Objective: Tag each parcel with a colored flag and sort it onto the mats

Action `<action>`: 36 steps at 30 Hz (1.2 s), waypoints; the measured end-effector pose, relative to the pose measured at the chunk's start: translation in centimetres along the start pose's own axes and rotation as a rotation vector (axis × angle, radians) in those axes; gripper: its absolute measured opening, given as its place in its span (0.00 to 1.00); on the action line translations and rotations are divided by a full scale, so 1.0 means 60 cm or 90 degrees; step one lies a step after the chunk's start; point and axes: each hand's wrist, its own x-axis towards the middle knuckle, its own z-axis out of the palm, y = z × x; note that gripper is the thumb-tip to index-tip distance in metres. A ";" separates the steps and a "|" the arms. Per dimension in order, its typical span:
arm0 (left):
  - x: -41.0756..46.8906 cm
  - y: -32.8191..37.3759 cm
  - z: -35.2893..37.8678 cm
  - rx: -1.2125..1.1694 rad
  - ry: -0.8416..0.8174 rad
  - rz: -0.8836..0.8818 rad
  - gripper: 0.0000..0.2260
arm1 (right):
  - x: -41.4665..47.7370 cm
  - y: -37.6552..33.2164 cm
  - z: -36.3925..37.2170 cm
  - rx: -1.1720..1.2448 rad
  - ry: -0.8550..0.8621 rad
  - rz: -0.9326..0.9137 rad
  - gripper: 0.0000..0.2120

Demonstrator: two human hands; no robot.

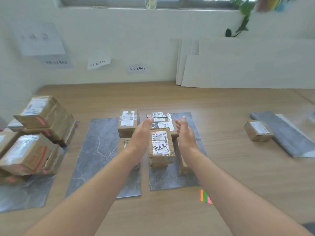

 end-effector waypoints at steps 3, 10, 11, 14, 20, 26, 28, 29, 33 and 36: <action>-0.019 0.053 0.000 0.016 -0.036 0.047 0.24 | -0.030 -0.062 -0.008 0.023 0.006 -0.037 0.38; -0.088 0.163 0.042 -0.015 -0.079 0.106 0.23 | -0.102 -0.167 -0.088 0.043 0.040 -0.135 0.33; -0.100 0.177 0.055 -0.024 -0.086 0.105 0.24 | -0.112 -0.178 -0.107 0.041 0.046 -0.147 0.33; -0.141 0.204 0.100 -0.035 -0.136 0.130 0.27 | -0.148 -0.200 -0.170 0.039 0.061 -0.155 0.34; -0.245 0.217 0.209 -0.031 -0.204 0.140 0.34 | -0.242 -0.201 -0.302 0.040 0.111 -0.160 0.36; -0.329 0.217 0.325 -0.022 -0.276 0.135 0.27 | -0.338 -0.195 -0.437 0.025 0.184 -0.150 0.41; -0.355 0.217 0.358 -0.017 -0.300 0.133 0.28 | -0.359 -0.192 -0.479 0.036 0.214 -0.146 0.34; -0.367 0.218 0.373 -0.016 -0.311 0.131 0.28 | -0.369 -0.193 -0.499 0.046 0.226 -0.142 0.29; -0.404 0.227 0.425 -0.016 -0.339 0.136 0.29 | -0.399 -0.200 -0.564 0.063 0.257 -0.153 0.23; -0.422 0.232 0.453 -0.009 -0.353 0.138 0.32 | -0.406 -0.198 -0.600 0.049 0.269 -0.178 0.24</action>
